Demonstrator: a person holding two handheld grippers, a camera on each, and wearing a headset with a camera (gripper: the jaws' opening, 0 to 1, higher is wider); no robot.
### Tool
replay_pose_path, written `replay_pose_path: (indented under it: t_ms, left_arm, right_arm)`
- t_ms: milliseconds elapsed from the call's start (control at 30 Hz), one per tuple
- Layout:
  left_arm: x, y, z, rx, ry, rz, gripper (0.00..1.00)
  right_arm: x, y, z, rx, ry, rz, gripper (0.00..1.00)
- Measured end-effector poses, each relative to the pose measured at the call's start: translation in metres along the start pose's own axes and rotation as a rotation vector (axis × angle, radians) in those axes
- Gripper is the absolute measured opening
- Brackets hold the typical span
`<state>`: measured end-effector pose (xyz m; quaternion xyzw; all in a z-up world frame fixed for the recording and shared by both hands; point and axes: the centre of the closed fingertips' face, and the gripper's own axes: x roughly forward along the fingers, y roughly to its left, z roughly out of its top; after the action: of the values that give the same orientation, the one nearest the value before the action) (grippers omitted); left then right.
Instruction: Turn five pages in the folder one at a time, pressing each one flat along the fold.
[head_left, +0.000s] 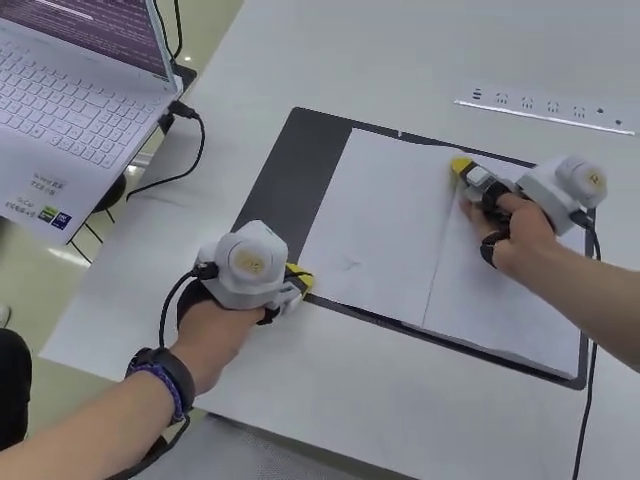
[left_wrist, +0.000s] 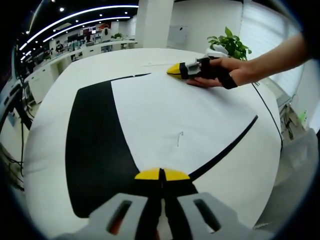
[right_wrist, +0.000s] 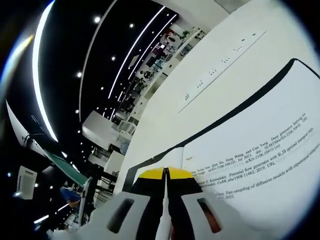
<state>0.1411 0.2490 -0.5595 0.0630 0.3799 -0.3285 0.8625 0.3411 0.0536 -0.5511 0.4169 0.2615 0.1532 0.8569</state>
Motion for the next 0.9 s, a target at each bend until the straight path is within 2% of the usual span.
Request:
replay_pose_path:
  t_ms: [233, 633, 667, 700, 767, 900]
  left_arm:
    - [0.000, 0.000, 0.000, 0.007, 0.007, -0.005, 0.00]
    - [0.000, 0.000, 0.000, 0.002, 0.009, -0.006, 0.00]
    - [0.000, 0.000, 0.000, 0.002, 0.010, -0.005, 0.00]
    - [0.000, 0.000, 0.000, 0.003, 0.010, -0.004, 0.00]
    - [0.000, -0.001, 0.000, 0.005, 0.010, -0.003, 0.00]
    - [0.000, -0.001, 0.000, 0.003, 0.007, -0.001, 0.00]
  right_arm:
    - [-0.018, 0.006, -0.016, -0.011, 0.014, 0.046, 0.00]
    - [-0.038, 0.014, -0.039, -0.040, 0.048, 0.110, 0.00]
    - [-0.042, 0.018, -0.042, -0.042, 0.049, 0.115, 0.00]
    - [-0.054, 0.031, -0.050, -0.046, 0.050, 0.120, 0.00]
    - [-0.065, 0.040, -0.058, -0.051, 0.057, 0.131, 0.00]
    - [-0.079, 0.052, -0.068, -0.054, 0.064, 0.140, 0.00]
